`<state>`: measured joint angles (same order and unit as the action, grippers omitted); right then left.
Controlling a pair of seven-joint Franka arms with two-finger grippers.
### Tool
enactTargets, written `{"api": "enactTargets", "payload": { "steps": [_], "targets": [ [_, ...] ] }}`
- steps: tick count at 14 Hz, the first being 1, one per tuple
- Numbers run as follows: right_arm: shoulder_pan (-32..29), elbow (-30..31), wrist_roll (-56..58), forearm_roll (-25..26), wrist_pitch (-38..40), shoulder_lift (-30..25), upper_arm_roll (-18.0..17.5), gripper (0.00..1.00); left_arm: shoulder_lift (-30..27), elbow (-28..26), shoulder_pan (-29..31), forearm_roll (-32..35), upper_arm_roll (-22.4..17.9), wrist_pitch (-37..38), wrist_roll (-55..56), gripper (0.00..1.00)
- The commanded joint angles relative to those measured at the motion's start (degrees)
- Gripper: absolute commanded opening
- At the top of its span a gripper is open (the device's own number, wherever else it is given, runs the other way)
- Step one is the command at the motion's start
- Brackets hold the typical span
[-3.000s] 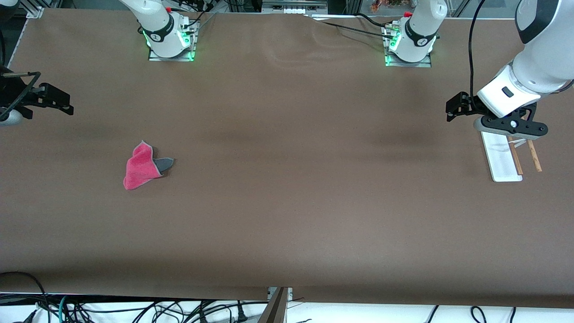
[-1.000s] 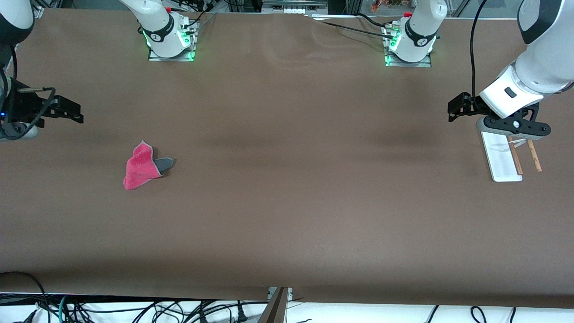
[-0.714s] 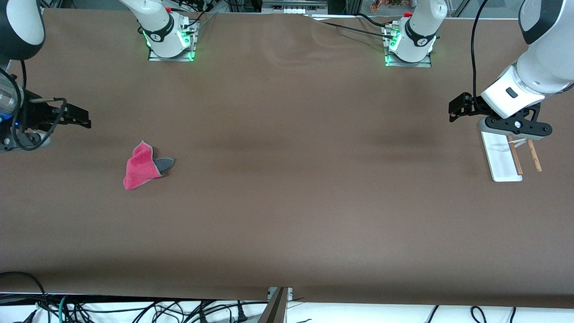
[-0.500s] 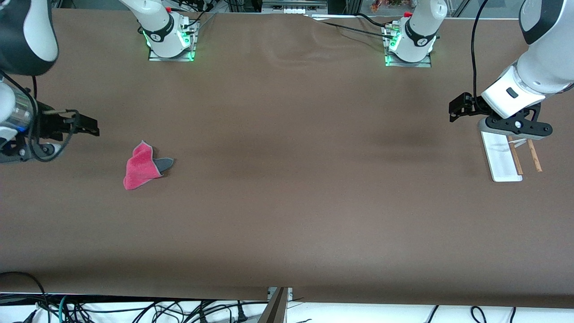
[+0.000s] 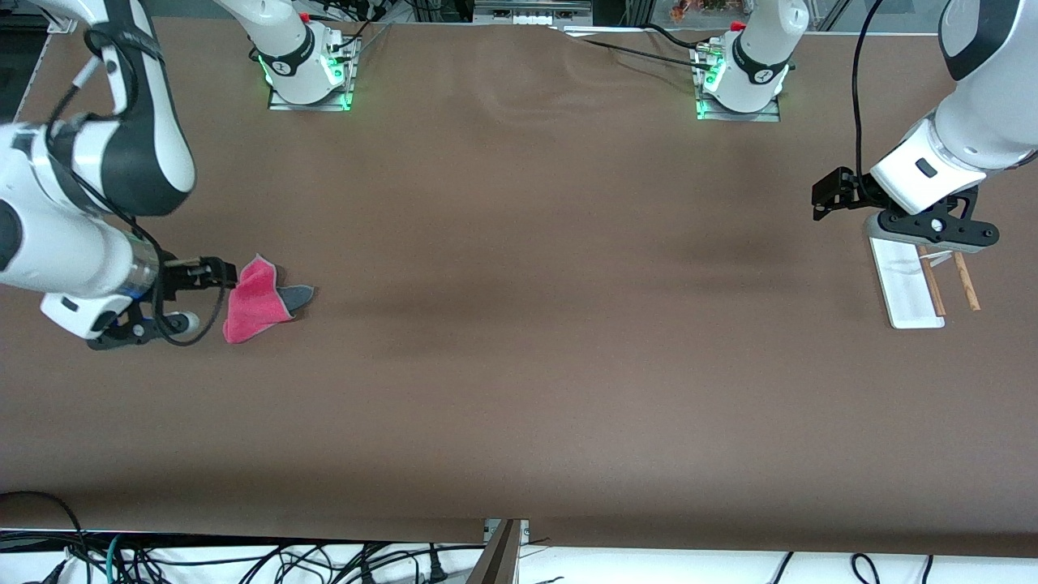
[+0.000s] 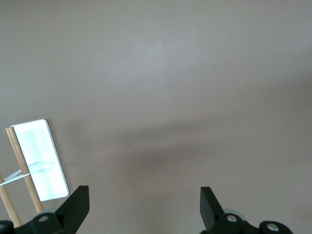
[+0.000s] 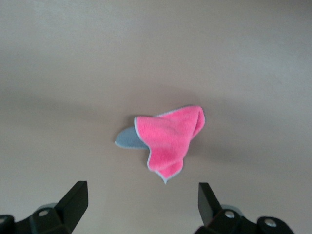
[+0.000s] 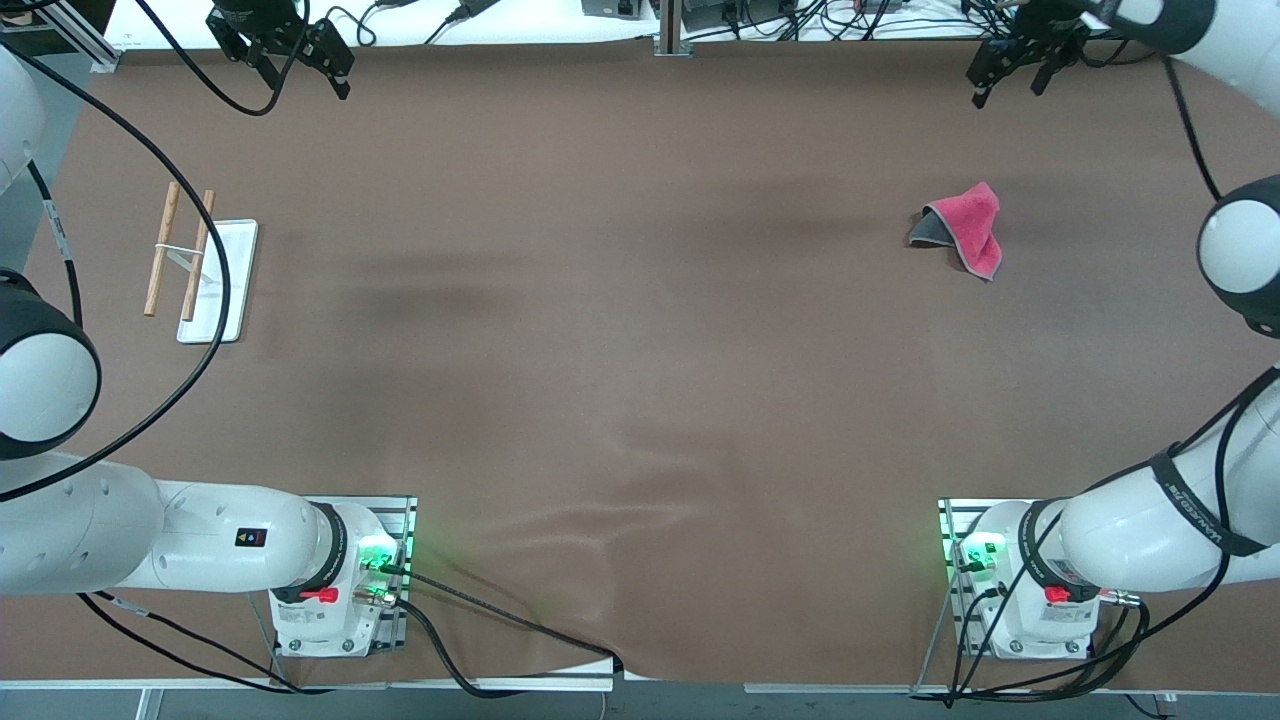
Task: Pass towel and hang on rack
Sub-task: 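Reach the right gripper down to the pink towel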
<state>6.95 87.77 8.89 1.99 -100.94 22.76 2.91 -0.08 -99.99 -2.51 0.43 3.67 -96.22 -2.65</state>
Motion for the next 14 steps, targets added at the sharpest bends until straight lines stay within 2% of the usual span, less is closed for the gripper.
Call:
{"api": "enactTargets", "payload": {
  "steps": [1,8,11,14],
  "targets": [
    [0.87,-0.84,0.07,0.91,-2.15,4.12,-0.01,1.00,0.52,1.20,0.31,0.01,0.19,1.04,0.80,1.00],
    [2.54,-0.58,0.15,1.52,-7.59,13.18,-0.01,1.00,0.52,1.20,0.31,0.01,0.19,1.04,0.80,1.00],
    [3.07,-0.49,0.16,6.17,-10.76,15.99,-0.01,1.00,0.52,1.20,0.31,0.01,0.28,1.04,0.80,1.00],
    [3.07,-0.49,0.16,6.35,-13.75,18.37,-0.01,1.00,0.52,1.20,0.31,0.01,0.19,1.04,0.80,1.00]
  ]
}}
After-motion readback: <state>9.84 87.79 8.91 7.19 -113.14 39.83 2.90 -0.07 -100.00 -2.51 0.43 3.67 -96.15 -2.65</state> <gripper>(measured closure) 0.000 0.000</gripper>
